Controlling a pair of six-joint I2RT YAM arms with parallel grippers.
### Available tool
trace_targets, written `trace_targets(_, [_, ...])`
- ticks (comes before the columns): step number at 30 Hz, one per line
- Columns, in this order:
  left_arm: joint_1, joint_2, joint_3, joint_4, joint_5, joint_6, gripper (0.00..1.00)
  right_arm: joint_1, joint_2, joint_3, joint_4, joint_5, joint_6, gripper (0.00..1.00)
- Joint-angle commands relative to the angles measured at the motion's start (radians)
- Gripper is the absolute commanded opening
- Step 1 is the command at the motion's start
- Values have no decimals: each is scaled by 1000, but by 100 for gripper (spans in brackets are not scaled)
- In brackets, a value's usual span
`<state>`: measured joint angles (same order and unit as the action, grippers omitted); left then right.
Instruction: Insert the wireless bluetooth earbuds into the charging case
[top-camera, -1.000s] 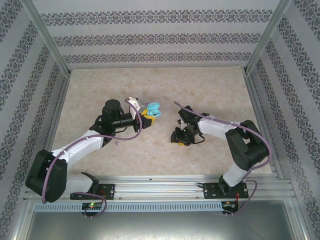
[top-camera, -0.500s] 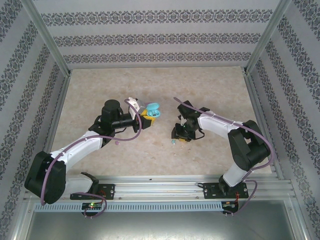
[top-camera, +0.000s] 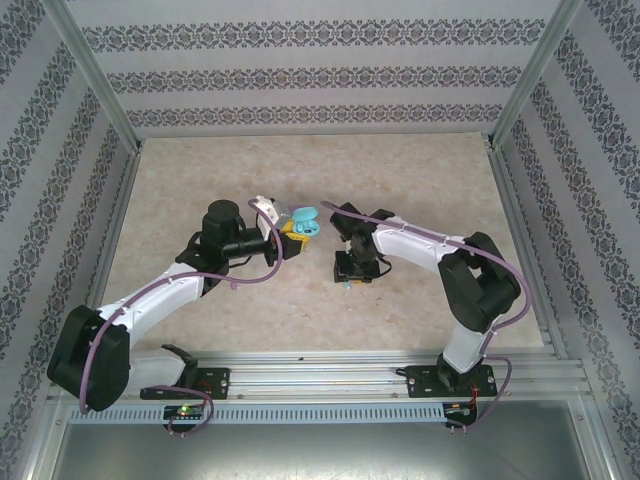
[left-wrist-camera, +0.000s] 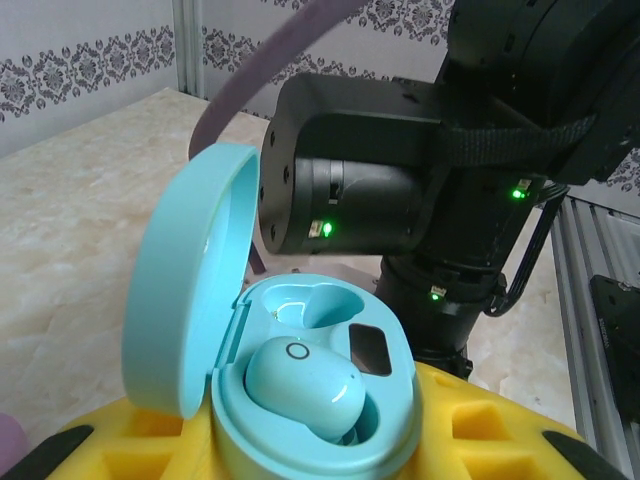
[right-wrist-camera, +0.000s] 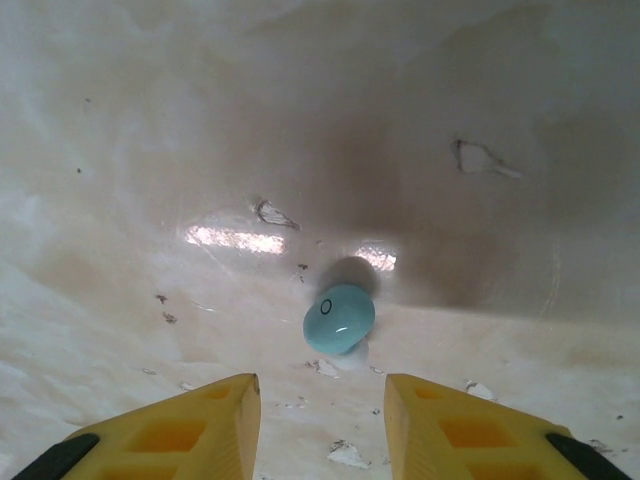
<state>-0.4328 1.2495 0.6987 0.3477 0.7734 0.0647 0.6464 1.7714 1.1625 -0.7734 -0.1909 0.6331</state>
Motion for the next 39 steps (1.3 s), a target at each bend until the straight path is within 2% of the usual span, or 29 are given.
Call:
trace_targets(1, [-13,-20,-8,-17,6,34,13,13,32,41,-33,44,16,37])
trace_targets(8, [-14,-27,-13,-33,1,46,13,18,84,71,-53,66,2,36])
trace_targets(17, [-13,-26,-15,-36,-2,47,13,17,87,71,-67,95,-10,30])
trace_targets(39, [-12,-24,-12,-46,-2,56,13,19,124,81,-58,69,-13,30])
